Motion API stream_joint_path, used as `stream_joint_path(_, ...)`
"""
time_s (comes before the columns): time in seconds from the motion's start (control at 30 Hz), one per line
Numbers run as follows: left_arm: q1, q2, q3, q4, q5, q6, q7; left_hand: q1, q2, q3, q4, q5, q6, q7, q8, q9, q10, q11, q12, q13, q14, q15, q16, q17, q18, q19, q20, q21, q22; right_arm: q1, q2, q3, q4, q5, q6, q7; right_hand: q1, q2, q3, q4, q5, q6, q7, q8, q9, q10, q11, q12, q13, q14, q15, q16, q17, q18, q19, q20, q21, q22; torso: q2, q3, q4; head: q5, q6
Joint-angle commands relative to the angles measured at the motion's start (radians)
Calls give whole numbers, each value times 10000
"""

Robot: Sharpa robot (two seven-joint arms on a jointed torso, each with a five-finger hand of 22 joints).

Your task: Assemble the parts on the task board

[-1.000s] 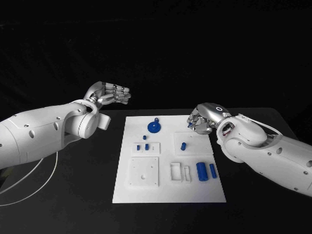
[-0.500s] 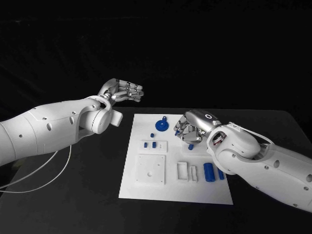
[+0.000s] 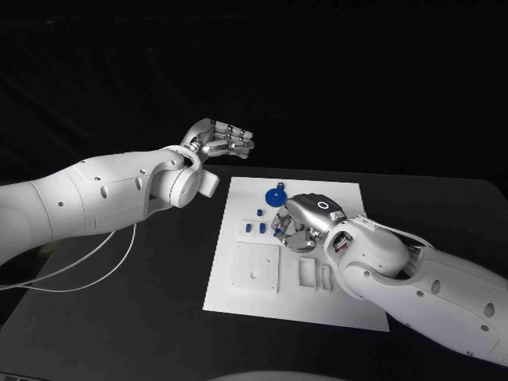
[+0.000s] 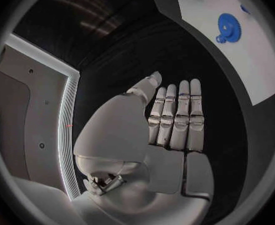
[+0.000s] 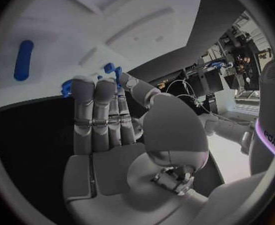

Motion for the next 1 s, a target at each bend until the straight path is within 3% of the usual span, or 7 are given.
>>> stream_joint_path(0.03,21,36,8,42,67,105,96,77,-26,-68,-12,11,-17,57,-39,1,-54,-22,30,-10,-44,34,-50,-10,142,-4,39,31,10,-69,87,-100,-45,-461,256,48,-17,86,10,-43,45,69,-13,31,-12,14,7,11,-2,17,-47,23,-8,149,180,-66,-27,15,-3,3,-12,132,-93)
stream_joint_path(0.23,21,61,8,41,67,117,92,77,-26,-68,-12,11,-17,57,-39,1,-54,-22,30,-10,-44,34,-50,-10,142,-4,39,31,10,-186,187,-211,-99,-559,255,74,-25,92,-3,-71,56,68,-11,33,-14,13,8,10,-3,10,-47,35,-23,149,204,-66,-103,80,-7,12,-5,288,-150)
stream_joint_path(0.43,20,85,8,30,67,166,81,116,-9,-71,-19,17,-18,55,-39,1,-52,-24,30,-11,-58,38,-47,-8,166,-6,48,24,32,-291,224,-279,-83,-709,240,65,-25,98,-3,-76,81,68,-12,32,-15,14,9,10,-3,11,-48,35,-31,151,213,-67,-127,95,-4,-6,-9,420,-198)
stream_joint_path(0.77,20,121,9,-17,67,185,75,166,20,-77,-69,0,-60,74,-41,-1,-74,-11,29,-11,-81,45,-49,-12,172,-45,44,57,165,-363,200,-334,17,-776,398,75,-35,98,-6,-97,94,76,-14,33,-17,21,7,10,-3,11,-49,48,-47,151,238,-68,-185,169,-7,1,-11,433,-174)
stream_joint_path(1.0,20,129,9,-47,66,178,72,174,30,-111,-92,-21,-73,79,-38,1,-97,-2,28,-11,-91,50,-49,-10,186,-88,54,69,313,-414,202,-422,40,-800,529,79,-35,98,-6,-97,94,76,-14,33,-17,21,7,10,-3,11,-49,48,-47,151,238,-68,-185,169,-10,-3,-17,485,-238)
